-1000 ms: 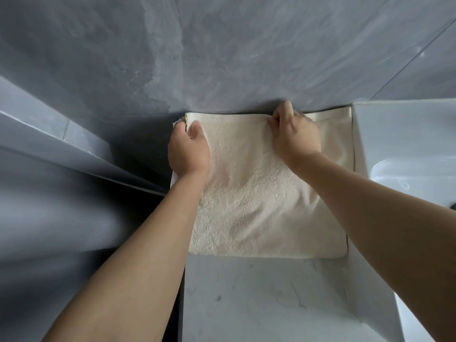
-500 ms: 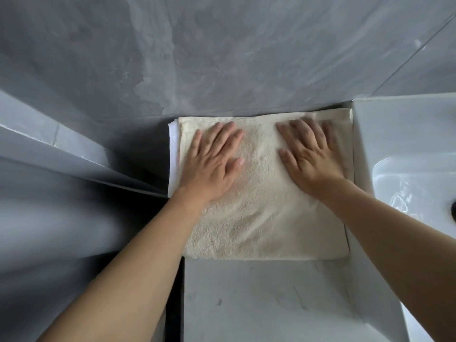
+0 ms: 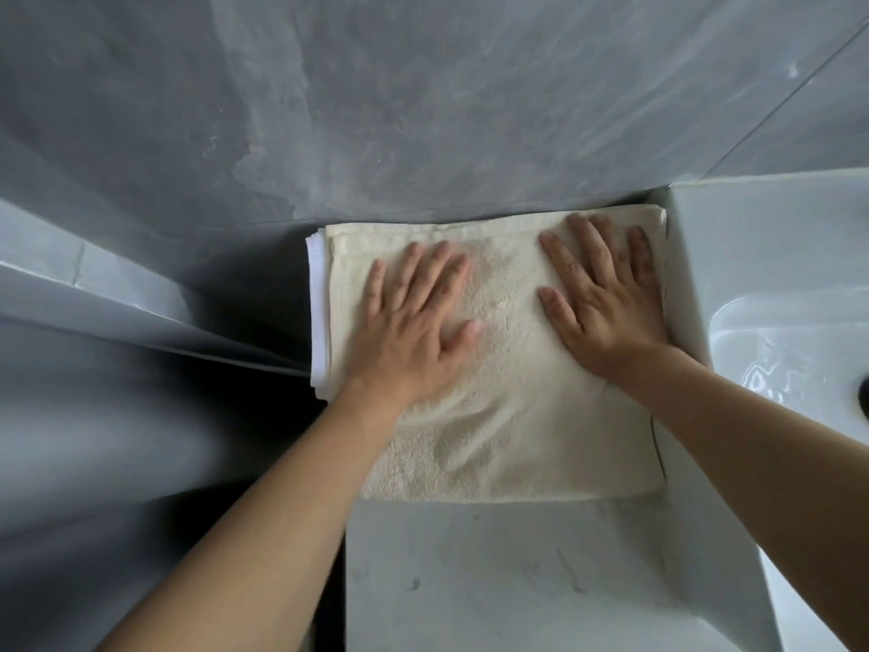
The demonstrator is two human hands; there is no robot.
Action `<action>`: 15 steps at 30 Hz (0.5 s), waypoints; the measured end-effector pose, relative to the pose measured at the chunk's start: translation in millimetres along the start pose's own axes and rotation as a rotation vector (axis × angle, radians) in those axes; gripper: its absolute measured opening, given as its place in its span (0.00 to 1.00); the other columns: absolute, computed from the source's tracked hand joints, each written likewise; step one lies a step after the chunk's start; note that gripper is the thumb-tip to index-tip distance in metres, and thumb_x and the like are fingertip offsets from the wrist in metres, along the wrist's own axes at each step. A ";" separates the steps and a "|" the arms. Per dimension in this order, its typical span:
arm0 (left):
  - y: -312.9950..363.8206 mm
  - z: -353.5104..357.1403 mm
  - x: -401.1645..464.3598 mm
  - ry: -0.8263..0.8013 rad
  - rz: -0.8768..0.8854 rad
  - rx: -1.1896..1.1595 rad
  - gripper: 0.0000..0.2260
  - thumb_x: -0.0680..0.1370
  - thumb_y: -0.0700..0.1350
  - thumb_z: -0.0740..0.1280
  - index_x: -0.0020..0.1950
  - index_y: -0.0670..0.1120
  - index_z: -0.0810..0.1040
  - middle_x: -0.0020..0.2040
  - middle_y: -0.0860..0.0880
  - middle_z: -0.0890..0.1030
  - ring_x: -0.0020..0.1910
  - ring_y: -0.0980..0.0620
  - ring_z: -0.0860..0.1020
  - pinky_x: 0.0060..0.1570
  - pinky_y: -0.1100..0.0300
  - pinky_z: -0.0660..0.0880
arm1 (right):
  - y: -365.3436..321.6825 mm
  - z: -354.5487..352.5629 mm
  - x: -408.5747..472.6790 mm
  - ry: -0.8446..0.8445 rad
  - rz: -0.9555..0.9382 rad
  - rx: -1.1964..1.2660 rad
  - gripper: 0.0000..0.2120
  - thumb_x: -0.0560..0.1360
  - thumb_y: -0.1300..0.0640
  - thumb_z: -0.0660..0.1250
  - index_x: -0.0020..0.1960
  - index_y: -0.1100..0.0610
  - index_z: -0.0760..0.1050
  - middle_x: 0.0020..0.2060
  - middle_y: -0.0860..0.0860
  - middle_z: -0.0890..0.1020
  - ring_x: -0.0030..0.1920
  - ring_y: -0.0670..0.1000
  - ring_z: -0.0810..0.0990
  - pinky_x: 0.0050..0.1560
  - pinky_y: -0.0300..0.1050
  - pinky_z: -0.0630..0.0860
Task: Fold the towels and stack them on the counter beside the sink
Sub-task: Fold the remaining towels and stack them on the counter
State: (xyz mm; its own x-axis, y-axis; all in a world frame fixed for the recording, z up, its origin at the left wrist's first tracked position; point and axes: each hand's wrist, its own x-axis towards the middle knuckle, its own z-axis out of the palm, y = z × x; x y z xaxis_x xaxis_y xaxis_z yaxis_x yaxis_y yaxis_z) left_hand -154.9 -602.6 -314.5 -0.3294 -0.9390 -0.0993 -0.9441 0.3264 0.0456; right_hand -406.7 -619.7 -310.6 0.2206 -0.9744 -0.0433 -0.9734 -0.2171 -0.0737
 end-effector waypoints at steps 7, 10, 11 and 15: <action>-32.8 -14.3 -31.5 -0.028 -0.186 0.011 0.29 0.83 0.59 0.39 0.82 0.49 0.41 0.82 0.51 0.37 0.80 0.50 0.34 0.76 0.45 0.32 | -15.1 -14.9 -25.0 -0.012 0.164 0.132 0.30 0.80 0.43 0.44 0.80 0.52 0.50 0.80 0.54 0.46 0.79 0.56 0.42 0.74 0.52 0.30; 1.2 -19.5 -72.8 0.178 -0.136 -0.096 0.29 0.83 0.54 0.52 0.82 0.44 0.56 0.82 0.45 0.54 0.81 0.43 0.48 0.78 0.41 0.39 | -45.6 -14.7 -87.9 0.134 0.012 0.204 0.29 0.79 0.50 0.54 0.78 0.59 0.59 0.78 0.59 0.57 0.78 0.60 0.54 0.77 0.61 0.46; 16.3 -15.2 -90.1 0.216 -0.042 -0.117 0.28 0.82 0.52 0.55 0.81 0.43 0.59 0.81 0.43 0.57 0.81 0.42 0.52 0.78 0.39 0.44 | -54.0 -8.4 -108.6 0.132 -0.069 0.189 0.28 0.79 0.51 0.55 0.77 0.60 0.60 0.78 0.58 0.58 0.78 0.60 0.55 0.76 0.62 0.50; 50.2 3.9 -121.1 0.171 0.091 -0.117 0.27 0.82 0.49 0.57 0.81 0.44 0.60 0.81 0.45 0.58 0.80 0.41 0.54 0.77 0.38 0.52 | -47.8 -3.4 -125.8 0.091 0.030 0.239 0.28 0.78 0.52 0.54 0.77 0.60 0.60 0.77 0.59 0.60 0.77 0.62 0.57 0.74 0.64 0.54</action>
State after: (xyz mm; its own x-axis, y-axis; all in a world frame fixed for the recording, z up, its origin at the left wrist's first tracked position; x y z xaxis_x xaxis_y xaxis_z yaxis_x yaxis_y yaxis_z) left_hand -162.5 -472.1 -304.1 -0.3975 -0.9142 0.0796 -0.8996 0.4053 0.1624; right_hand -388.1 -486.9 -298.2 0.1745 -0.9838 0.0401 -0.9347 -0.1784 -0.3074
